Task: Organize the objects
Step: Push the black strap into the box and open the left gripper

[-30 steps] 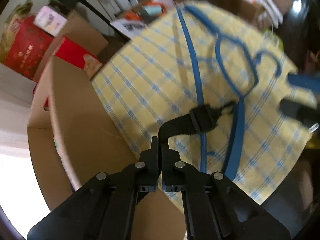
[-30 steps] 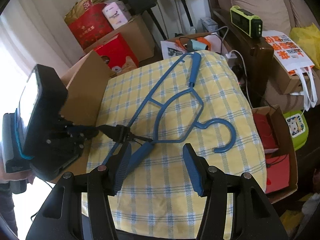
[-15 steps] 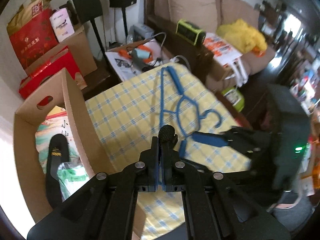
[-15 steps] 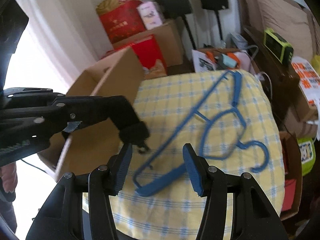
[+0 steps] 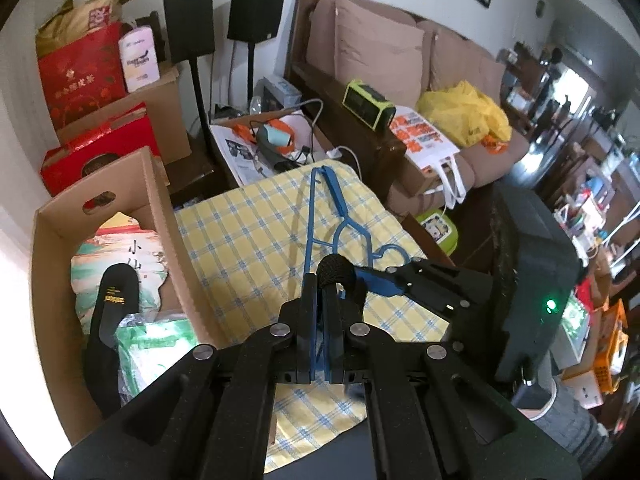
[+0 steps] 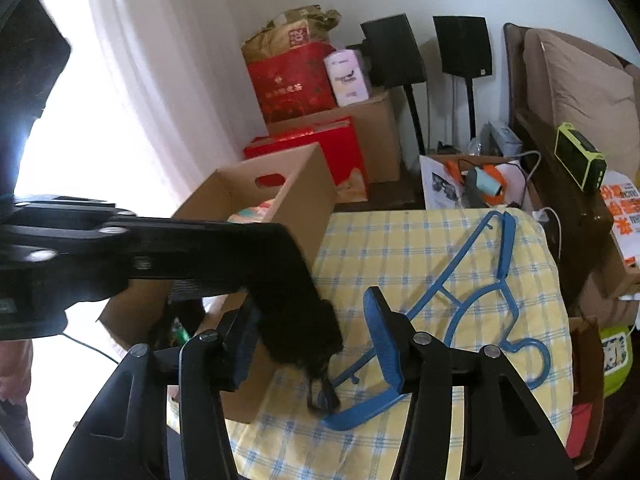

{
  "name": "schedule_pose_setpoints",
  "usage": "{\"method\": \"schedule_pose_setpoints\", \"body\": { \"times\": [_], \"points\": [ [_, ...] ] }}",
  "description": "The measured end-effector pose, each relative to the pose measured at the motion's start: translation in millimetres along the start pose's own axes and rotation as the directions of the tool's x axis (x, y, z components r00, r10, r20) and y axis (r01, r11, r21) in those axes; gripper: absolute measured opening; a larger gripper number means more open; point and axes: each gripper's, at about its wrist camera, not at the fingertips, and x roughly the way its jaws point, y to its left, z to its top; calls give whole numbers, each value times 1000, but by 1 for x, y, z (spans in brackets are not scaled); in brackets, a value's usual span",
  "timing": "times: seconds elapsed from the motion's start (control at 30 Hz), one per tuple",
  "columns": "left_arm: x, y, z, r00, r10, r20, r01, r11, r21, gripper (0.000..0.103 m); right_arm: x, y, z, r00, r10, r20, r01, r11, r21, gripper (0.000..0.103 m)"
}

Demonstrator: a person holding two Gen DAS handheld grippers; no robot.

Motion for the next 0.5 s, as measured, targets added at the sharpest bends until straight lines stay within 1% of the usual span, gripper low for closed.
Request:
{"method": "schedule_pose_setpoints", "body": {
  "times": [0.03, 0.13, 0.3, 0.5],
  "points": [
    [-3, 2, 0, 1000, 2, 7, -2, 1000, -4, 2, 0, 1, 1, 1000, 7, -2, -7, 1000, 1, 36],
    [-16, 14, -2, 1000, 12, 29, -11, 1000, -24, 2, 1, 10, 6, 1000, 5, -18, -5, 1000, -22, 32],
    [-37, 37, -9, 997, 32, 64, -27, 997, -66, 2, 0, 31, 15, 999, 23, -28, -25, 998, -64, 30],
    [-62, 72, -23, 993, 71, 94, -59, 990, -125, 2, 8, 63, 27, 995, 93, -45, -97, 992, -79, 30]
  ]
}}
